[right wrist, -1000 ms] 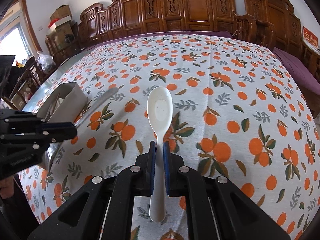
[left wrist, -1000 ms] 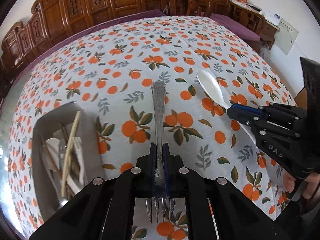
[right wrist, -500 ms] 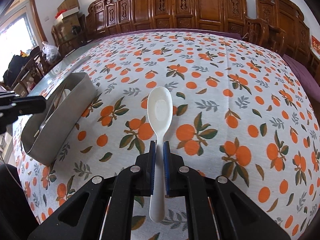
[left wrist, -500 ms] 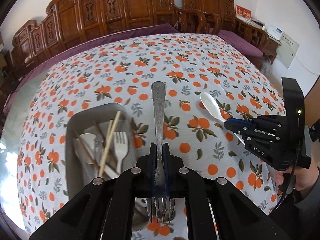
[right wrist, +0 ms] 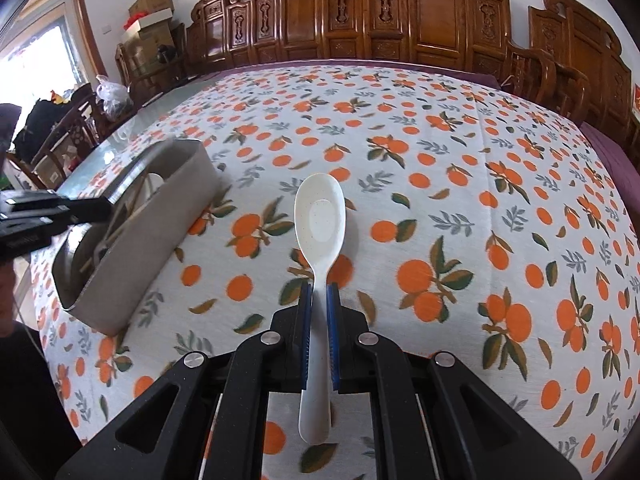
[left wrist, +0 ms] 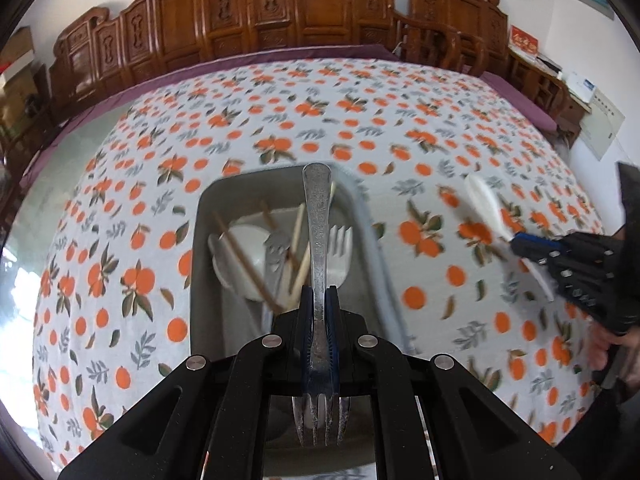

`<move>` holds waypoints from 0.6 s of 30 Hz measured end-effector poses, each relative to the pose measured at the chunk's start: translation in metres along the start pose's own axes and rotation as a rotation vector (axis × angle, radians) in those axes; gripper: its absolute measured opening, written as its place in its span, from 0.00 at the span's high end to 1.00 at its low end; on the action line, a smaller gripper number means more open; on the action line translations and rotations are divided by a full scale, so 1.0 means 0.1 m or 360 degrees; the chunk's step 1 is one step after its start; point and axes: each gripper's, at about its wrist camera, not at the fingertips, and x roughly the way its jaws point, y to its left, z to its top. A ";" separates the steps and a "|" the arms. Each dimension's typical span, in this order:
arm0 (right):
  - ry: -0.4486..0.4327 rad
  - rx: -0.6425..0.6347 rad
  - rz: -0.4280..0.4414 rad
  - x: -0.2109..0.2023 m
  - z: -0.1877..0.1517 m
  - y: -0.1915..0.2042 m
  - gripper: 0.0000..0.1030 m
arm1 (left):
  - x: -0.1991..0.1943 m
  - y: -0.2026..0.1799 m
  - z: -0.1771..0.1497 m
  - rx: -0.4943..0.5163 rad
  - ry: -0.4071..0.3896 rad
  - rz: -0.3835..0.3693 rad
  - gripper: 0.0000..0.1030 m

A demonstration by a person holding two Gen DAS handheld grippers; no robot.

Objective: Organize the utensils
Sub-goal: 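Carry the metal fork over the grey tray with the left tool while the right tool holds the white spoon, then lower the fork into the tray with the left tool while the right tool lowers the white spoon in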

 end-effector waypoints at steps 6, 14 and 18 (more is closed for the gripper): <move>-0.0012 0.0013 0.0042 -0.01 0.01 0.17 0.91 | 0.16 0.13 -0.07 -0.0047 0.0060 -0.0018 0.94; -0.0045 -0.0006 0.0069 -0.15 0.11 0.45 0.91 | -0.02 0.26 -0.04 -0.0061 0.0023 -0.0025 0.94; -0.0094 -0.0033 0.0100 -0.29 0.25 0.64 0.91 | -0.20 0.35 -0.03 -0.0065 -0.0019 -0.0026 0.94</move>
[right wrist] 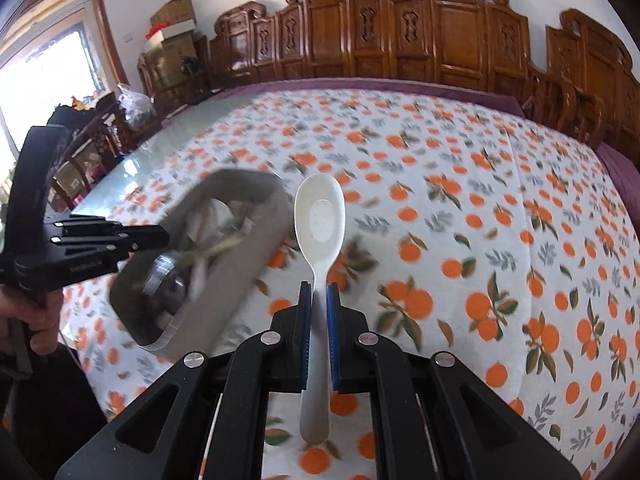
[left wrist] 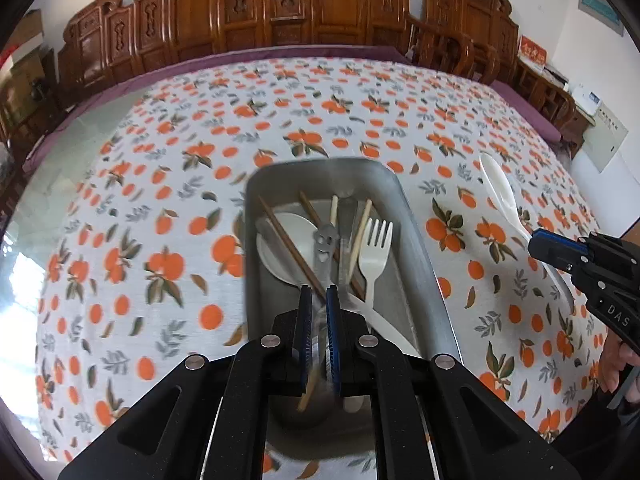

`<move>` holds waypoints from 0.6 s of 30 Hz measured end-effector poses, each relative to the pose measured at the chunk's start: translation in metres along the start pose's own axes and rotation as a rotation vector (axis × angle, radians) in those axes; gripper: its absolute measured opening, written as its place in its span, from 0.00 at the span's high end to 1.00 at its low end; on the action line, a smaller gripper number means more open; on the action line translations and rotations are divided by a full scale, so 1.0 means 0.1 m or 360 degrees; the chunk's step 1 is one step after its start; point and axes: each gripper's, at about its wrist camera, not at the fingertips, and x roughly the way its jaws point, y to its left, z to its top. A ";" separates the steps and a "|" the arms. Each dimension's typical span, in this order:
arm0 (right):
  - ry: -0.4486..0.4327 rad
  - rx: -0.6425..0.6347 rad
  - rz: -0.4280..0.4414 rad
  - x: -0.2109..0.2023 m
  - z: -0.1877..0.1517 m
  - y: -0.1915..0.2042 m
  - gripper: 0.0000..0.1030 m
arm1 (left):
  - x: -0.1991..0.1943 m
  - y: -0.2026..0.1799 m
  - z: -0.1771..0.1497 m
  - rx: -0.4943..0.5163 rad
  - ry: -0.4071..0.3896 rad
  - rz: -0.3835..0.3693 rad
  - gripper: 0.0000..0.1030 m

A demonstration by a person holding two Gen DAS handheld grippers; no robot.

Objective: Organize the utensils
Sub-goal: 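Lower the fork into the tray with the left tool while the right tool lowers the white spoon in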

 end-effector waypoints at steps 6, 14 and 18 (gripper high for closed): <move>-0.0043 -0.0003 0.0116 -0.03 0.22 0.44 0.91 | -0.33 0.15 -0.03 -0.0030 -0.0078 -0.0017 0.94; 0.0049 0.0054 0.0199 0.37 0.37 0.86 0.91 | -0.62 0.38 -0.08 -0.0077 -0.0152 -0.0025 0.94; 0.0088 0.0085 0.0198 0.56 0.40 0.96 0.91 | -0.70 0.47 -0.11 -0.0087 -0.0168 -0.0020 0.94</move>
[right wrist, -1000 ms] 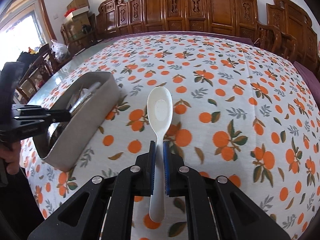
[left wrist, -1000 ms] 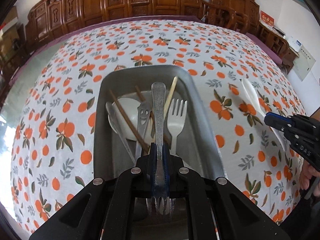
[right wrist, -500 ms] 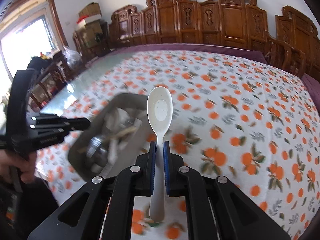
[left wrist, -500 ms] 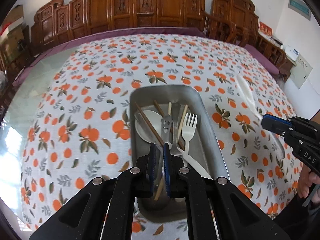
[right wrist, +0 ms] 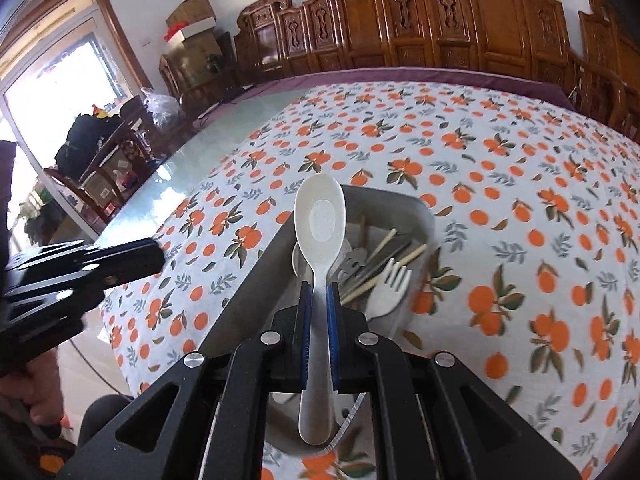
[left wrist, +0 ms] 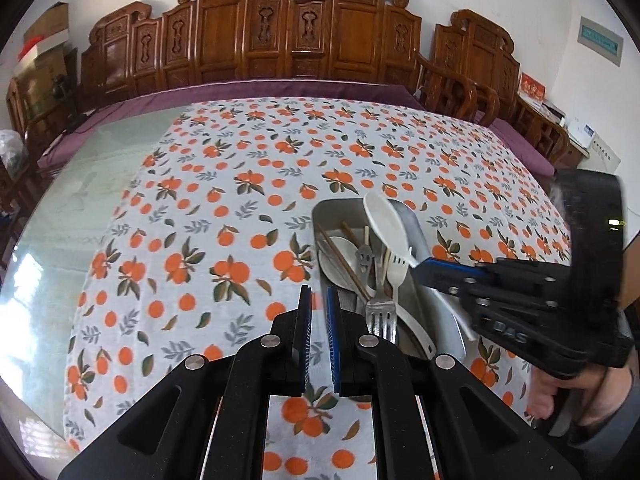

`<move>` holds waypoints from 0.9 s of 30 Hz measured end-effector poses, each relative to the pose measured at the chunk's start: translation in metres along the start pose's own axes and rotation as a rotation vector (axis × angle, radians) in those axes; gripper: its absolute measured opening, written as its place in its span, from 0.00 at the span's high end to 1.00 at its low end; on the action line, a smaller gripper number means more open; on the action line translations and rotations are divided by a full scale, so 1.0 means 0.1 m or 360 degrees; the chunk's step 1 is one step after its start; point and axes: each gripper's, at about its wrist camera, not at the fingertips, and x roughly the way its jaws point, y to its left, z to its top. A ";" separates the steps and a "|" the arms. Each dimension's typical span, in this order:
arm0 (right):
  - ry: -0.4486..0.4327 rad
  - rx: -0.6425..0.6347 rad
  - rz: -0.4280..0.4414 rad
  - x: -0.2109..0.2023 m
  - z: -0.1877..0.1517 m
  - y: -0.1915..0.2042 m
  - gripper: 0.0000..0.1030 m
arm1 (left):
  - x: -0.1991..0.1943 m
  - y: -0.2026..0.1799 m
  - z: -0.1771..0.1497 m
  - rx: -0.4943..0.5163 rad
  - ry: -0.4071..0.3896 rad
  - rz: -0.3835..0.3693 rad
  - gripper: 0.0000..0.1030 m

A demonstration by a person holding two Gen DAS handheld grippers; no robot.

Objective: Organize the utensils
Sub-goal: 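Lower the fork into the tray with the left tool while the right tool lowers the white spoon in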

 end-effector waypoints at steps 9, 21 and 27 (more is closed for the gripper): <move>0.0062 0.0011 -0.0041 0.29 0.02 0.06 0.90 | -0.10 0.11 -0.04 -0.0021 -0.0019 0.0003 0.94; -0.0097 -0.0074 -0.0071 -0.32 -0.04 0.11 0.90 | -0.32 -0.08 -0.05 0.0012 -0.0093 -0.0013 0.78; -0.0242 -0.0087 -0.0126 -0.97 -0.14 0.09 0.87 | -0.61 -0.31 -0.05 0.0060 -0.0201 -0.0034 0.53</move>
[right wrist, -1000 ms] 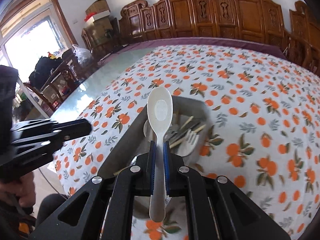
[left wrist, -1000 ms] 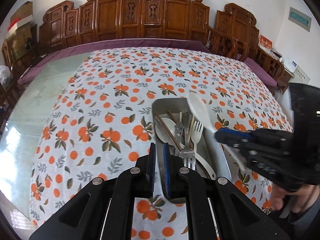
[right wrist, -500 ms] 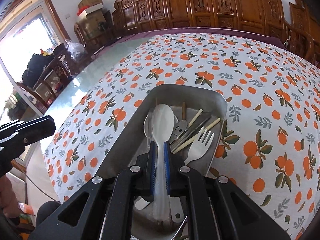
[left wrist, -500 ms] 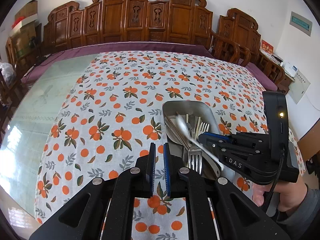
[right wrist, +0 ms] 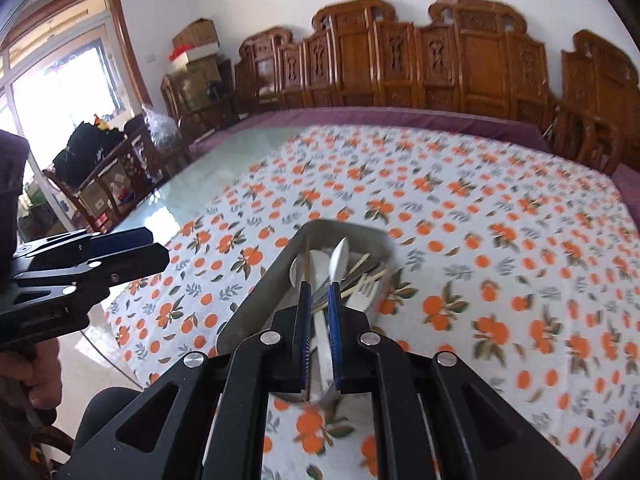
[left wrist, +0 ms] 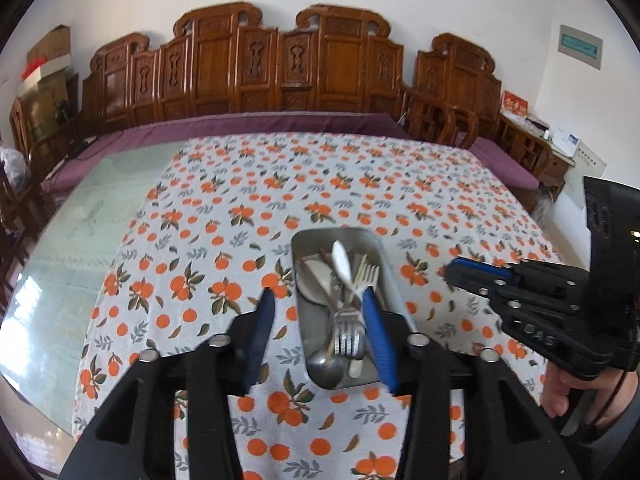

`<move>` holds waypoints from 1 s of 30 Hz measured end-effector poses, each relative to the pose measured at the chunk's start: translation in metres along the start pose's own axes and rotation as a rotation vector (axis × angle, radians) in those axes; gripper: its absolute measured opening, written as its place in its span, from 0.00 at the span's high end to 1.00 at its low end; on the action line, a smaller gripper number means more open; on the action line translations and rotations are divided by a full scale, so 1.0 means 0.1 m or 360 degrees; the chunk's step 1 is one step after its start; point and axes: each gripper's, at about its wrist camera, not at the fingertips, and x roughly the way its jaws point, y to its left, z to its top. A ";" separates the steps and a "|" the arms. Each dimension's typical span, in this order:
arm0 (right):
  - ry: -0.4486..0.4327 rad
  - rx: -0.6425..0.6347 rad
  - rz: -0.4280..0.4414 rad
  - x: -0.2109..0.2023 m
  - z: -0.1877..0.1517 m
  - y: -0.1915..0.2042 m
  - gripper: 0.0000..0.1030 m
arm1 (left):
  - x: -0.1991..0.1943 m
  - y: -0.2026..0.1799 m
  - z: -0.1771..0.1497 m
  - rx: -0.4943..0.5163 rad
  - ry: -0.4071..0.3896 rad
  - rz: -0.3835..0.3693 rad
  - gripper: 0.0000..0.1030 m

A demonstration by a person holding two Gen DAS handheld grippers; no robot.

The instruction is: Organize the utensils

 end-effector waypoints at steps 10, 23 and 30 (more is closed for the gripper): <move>-0.0195 0.0046 -0.0166 -0.97 -0.18 -0.19 0.46 | -0.48 -0.38 0.05 0.0054 -0.0173 -0.0050 0.09; -0.0382 0.0142 -0.0430 -1.85 -0.49 -0.46 0.02 | -0.97 -0.84 -0.07 0.0103 -0.0297 -0.0124 0.08; -0.0521 0.0066 -0.0443 -2.24 -0.55 -0.29 0.02 | -1.28 -0.97 -0.13 0.0098 -0.0381 -0.0202 0.08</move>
